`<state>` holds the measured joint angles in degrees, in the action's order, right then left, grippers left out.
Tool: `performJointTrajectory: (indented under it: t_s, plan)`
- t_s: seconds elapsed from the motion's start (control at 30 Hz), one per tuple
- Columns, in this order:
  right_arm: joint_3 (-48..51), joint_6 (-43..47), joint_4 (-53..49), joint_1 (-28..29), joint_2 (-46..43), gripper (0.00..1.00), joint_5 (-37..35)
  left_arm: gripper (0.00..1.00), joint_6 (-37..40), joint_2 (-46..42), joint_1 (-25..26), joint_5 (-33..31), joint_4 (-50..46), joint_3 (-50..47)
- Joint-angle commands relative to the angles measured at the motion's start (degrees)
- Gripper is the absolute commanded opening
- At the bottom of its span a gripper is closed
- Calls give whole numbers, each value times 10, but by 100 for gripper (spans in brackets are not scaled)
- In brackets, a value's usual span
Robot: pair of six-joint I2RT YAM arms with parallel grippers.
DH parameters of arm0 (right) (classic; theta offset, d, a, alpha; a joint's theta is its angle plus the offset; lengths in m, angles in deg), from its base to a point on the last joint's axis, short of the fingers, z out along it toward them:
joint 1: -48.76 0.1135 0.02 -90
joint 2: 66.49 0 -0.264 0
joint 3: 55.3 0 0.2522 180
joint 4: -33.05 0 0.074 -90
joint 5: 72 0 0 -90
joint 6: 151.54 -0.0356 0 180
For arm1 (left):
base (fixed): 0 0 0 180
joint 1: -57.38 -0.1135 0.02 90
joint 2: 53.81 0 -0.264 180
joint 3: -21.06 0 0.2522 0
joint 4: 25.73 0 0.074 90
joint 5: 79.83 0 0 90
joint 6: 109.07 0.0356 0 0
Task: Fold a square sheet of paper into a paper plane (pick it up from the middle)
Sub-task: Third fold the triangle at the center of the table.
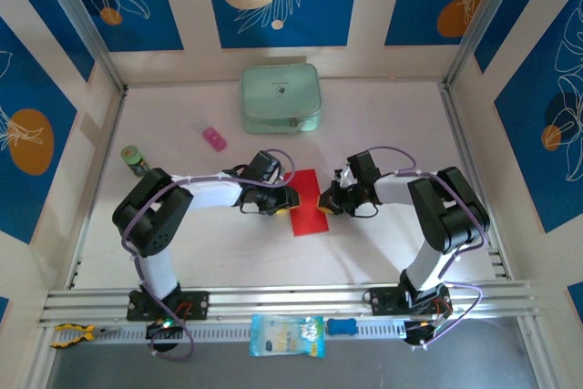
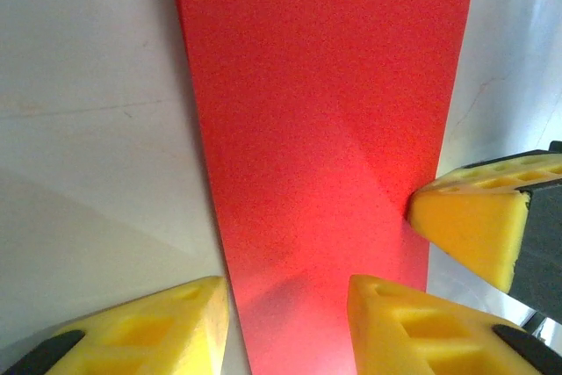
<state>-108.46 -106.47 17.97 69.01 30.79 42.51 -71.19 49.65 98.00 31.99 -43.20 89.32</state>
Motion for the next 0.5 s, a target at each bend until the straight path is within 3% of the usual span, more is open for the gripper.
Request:
performJointTrajectory:
  t_s: [0.0, 0.47]
  plan:
    - [23, -8, -33, -9, 6, 6, -25, 40, -5, 17, 9, 23, 24, 7]
    - [25, -8, -27, -11, 8, 6, -18, 41, -43, 10, 9, 30, 82, -17]
